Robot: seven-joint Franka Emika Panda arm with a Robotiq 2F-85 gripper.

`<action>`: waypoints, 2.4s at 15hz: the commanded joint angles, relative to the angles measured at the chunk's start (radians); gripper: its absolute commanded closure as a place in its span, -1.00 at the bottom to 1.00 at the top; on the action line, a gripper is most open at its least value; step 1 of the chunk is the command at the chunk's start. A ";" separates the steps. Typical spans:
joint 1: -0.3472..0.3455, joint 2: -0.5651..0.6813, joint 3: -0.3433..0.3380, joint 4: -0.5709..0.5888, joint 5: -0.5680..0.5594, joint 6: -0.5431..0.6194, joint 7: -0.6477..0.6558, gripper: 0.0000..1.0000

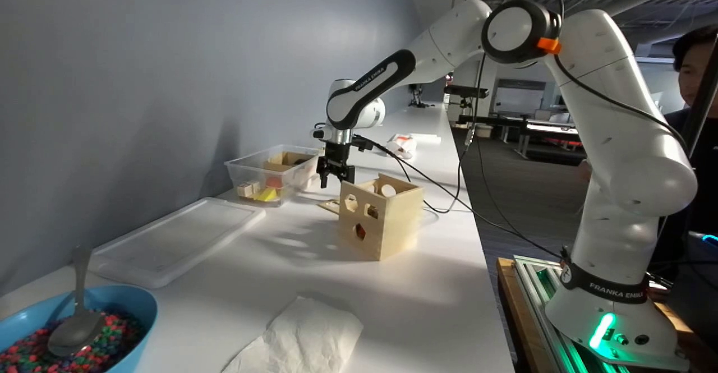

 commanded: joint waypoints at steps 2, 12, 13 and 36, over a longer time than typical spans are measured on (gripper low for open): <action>0.003 -0.010 -0.018 -0.039 -0.027 0.043 -0.010 -1.00; -0.002 -0.005 -0.020 -0.097 -0.017 0.154 0.005 -0.33; 0.000 -0.006 -0.020 -0.098 -0.018 0.157 0.006 -0.21; -0.008 -0.100 -0.094 -0.030 -0.043 -0.243 0.055 0.87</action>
